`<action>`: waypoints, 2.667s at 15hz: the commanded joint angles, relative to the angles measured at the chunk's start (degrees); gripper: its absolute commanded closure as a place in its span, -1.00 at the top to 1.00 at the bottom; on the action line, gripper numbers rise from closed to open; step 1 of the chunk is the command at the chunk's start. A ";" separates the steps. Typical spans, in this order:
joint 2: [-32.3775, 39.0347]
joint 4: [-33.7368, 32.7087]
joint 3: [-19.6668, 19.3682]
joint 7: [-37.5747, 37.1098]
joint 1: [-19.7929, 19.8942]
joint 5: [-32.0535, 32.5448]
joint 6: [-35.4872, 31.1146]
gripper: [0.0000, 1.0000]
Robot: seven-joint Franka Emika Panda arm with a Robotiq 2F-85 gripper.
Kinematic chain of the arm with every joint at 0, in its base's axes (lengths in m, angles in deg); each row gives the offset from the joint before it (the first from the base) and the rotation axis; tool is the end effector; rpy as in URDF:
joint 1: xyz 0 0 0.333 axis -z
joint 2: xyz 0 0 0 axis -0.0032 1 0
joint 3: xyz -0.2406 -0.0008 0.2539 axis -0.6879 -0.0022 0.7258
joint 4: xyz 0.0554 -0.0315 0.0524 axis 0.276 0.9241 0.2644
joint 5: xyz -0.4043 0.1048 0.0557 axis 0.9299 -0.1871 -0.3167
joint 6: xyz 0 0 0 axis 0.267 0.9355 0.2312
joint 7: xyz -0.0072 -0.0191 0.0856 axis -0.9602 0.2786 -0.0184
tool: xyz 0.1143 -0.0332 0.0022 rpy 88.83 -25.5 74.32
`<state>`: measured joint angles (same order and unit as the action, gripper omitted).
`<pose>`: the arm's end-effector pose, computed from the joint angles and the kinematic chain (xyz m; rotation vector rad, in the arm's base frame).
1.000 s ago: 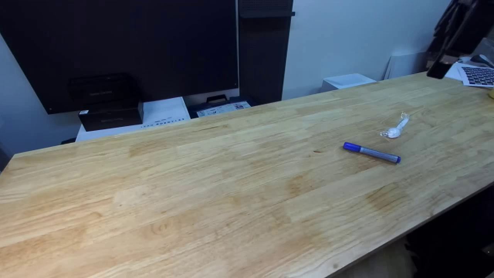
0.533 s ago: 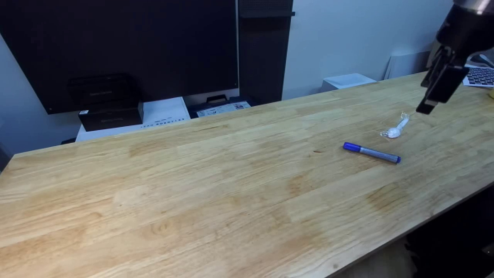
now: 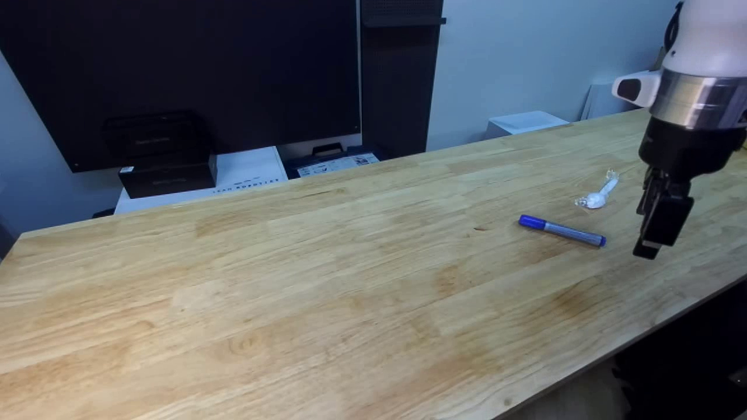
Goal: Move the marker away from you
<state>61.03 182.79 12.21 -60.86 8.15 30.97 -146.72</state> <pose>0.3914 -0.1087 0.1219 2.9286 0.7147 -0.1765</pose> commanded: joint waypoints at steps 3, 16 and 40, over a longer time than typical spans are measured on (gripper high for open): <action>1.11 -0.96 0.53 1.67 -0.66 -2.87 0.82 1.00; 17.60 -5.76 1.04 -3.05 -1.57 -11.13 -27.52 1.00; 12.03 -20.24 14.24 -8.59 4.38 -25.14 1.45 -0.88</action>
<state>74.91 165.17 30.99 -61.63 19.69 9.08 -146.80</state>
